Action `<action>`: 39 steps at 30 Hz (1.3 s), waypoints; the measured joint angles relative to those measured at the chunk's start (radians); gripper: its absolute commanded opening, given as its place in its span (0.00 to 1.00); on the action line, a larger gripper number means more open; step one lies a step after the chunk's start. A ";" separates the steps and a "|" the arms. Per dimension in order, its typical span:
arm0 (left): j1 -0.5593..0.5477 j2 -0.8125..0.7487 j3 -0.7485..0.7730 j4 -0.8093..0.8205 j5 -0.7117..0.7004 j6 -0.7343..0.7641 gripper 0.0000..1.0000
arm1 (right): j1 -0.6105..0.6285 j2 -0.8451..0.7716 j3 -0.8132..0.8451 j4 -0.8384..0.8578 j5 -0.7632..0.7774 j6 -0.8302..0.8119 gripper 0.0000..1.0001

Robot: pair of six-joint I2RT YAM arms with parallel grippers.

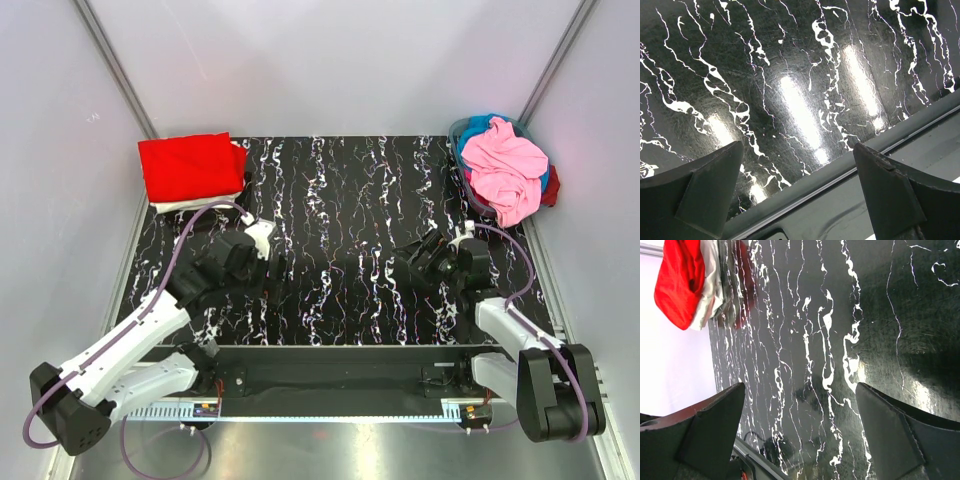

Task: Fold and stack the t-shirts
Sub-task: Grab the tshirt from the pile

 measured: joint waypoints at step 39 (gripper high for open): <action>-0.040 0.045 0.023 -0.050 -0.084 -0.004 0.99 | -0.423 0.683 1.305 -1.087 0.552 -0.365 0.79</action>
